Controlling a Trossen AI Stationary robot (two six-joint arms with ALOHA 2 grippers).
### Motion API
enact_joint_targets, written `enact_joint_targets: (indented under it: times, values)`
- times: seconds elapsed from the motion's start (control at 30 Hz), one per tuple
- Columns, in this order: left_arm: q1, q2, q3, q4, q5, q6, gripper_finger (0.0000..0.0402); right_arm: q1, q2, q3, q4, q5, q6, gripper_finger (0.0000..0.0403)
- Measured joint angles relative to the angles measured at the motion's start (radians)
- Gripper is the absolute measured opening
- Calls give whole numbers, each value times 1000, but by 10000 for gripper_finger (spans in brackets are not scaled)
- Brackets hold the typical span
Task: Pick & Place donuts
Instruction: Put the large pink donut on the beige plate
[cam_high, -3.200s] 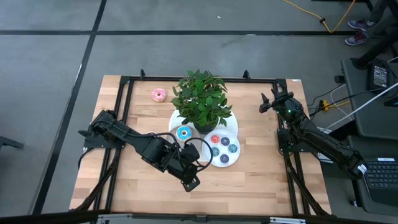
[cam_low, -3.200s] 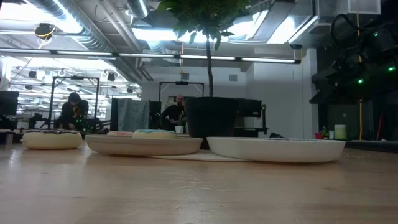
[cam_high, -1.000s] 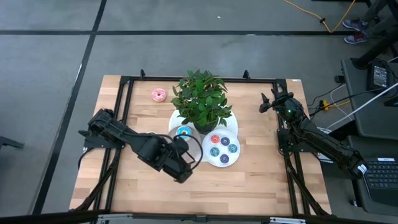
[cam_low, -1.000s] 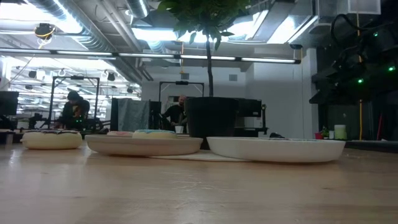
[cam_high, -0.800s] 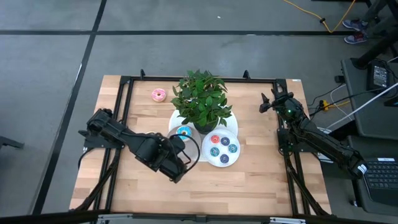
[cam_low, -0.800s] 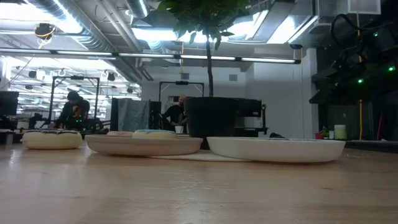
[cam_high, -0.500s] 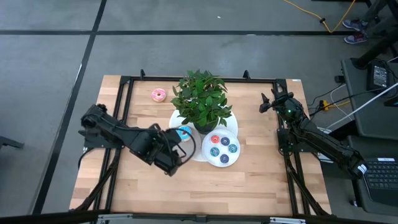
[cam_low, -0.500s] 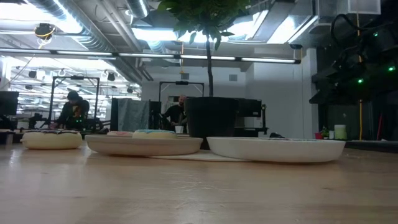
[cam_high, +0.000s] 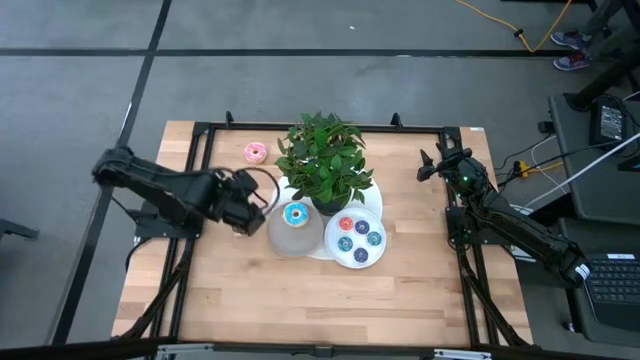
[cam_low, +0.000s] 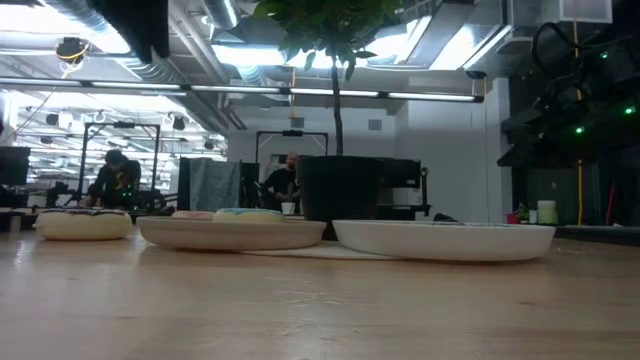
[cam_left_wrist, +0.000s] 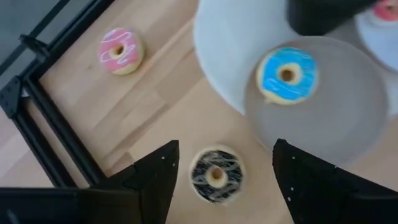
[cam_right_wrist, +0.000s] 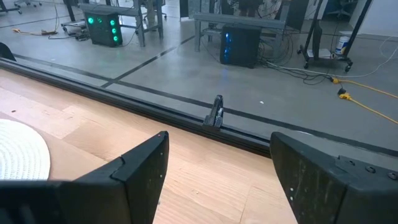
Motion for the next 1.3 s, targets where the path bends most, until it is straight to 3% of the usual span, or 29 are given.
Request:
enact_joint_targets:
  times: [0.2,0.47,0.7,0.97,1.3]
  values:
    - [171,-108,-145,77,19,163,274,0,0,0,0,0,0,278]
    - [423,-132,-215,199,37,417,281,0,0,0,0,0,-1,278]
    - [648,-126,-271,387,179,643,279,0,0,0,0,0,-2,278]
    - [857,-51,-316,490,270,793,279,0,0,0,0,0,-2,278]
    - [995,151,-316,623,373,857,279,0,0,0,0,0,-2,278]
